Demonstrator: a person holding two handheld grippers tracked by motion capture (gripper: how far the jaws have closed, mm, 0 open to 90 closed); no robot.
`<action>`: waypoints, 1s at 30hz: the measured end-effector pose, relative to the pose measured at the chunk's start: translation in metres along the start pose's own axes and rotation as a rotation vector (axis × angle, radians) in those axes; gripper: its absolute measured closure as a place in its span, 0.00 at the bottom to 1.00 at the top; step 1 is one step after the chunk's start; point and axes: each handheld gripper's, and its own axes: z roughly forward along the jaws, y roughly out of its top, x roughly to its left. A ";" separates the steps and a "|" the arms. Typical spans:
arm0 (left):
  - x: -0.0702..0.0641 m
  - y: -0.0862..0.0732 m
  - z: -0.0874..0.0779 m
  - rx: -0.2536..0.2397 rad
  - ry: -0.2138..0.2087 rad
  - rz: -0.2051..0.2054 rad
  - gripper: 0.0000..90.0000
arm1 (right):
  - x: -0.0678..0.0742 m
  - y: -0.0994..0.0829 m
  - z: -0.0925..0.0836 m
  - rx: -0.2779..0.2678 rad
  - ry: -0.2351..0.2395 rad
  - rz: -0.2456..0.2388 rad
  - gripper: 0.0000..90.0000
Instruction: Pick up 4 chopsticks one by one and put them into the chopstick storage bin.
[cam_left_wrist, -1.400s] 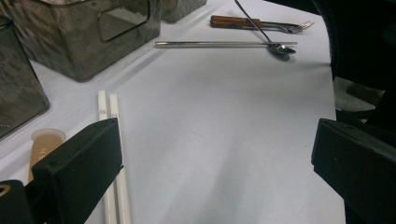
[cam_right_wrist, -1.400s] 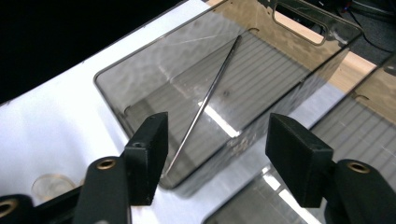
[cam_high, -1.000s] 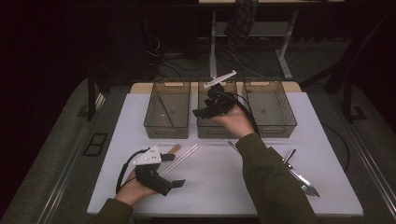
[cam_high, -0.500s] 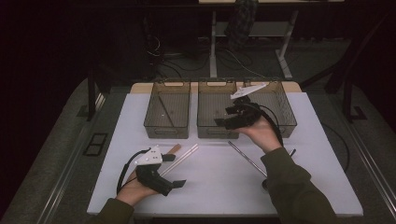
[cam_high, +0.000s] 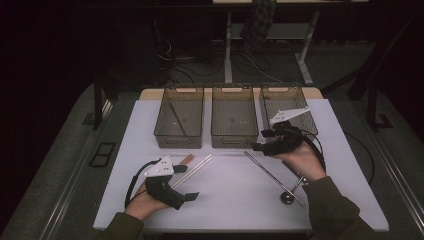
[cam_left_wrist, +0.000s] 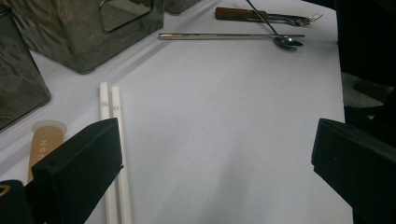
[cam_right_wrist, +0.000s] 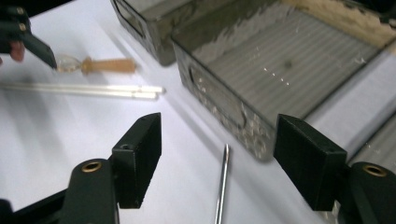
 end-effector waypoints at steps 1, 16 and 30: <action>0.000 0.000 0.000 -0.001 0.001 0.000 0.01 | 0.000 -0.005 -0.001 0.008 -0.001 0.006 0.36; 0.000 0.000 -0.001 0.002 0.010 0.002 0.01 | -0.002 -0.066 -0.011 0.072 -0.011 0.068 0.50; -0.002 0.001 0.001 0.012 0.011 0.009 0.01 | 0.010 -0.105 -0.019 0.137 -0.031 0.055 0.65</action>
